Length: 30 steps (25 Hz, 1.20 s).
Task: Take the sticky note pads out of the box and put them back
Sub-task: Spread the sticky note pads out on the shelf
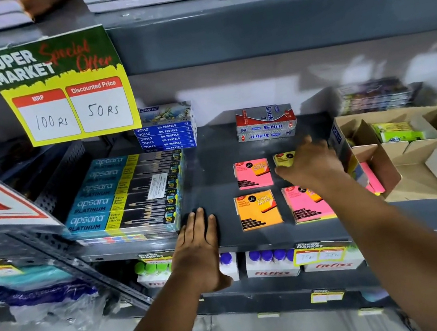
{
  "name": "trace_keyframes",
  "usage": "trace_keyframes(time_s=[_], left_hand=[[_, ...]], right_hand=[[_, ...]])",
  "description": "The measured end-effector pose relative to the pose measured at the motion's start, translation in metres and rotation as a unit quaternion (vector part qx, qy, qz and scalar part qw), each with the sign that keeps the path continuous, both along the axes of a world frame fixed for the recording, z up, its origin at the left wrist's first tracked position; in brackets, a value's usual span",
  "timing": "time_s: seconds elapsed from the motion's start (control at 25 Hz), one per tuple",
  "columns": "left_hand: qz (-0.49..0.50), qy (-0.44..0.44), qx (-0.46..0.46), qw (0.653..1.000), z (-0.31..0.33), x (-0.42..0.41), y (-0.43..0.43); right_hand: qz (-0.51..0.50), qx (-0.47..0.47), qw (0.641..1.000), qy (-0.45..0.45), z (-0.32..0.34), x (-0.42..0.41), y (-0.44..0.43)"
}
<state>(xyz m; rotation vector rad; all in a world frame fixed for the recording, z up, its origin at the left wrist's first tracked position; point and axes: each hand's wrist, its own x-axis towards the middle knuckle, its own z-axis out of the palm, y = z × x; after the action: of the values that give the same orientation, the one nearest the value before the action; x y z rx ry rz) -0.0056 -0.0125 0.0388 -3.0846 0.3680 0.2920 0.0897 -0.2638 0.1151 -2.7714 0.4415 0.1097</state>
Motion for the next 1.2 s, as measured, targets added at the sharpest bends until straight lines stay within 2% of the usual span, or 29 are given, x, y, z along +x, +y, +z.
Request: trace_keyframes(time_s=[0.2, 0.4, 0.96, 1.2], left_hand=[[0.0, 0.013, 0.024, 1.0, 0.0, 0.001, -0.002], [0.005, 0.027, 0.039, 0.999, 0.0, 0.002, -0.003], [0.009, 0.028, 0.039, 0.999, -0.001, 0.002, -0.003], [0.012, 0.032, 0.046, 0.998, 0.001, 0.003, -0.004]], right_hand=[[0.007, 0.01, 0.998, 0.064, -0.014, -0.059, 0.002], [-0.021, -0.003, 0.998, 0.064, -0.023, -0.068, 0.007], [-0.03, 0.042, 0.999, 0.017, -0.022, -0.065, 0.002], [0.02, 0.062, 0.995, -0.082, 0.009, -0.029, 0.02]])
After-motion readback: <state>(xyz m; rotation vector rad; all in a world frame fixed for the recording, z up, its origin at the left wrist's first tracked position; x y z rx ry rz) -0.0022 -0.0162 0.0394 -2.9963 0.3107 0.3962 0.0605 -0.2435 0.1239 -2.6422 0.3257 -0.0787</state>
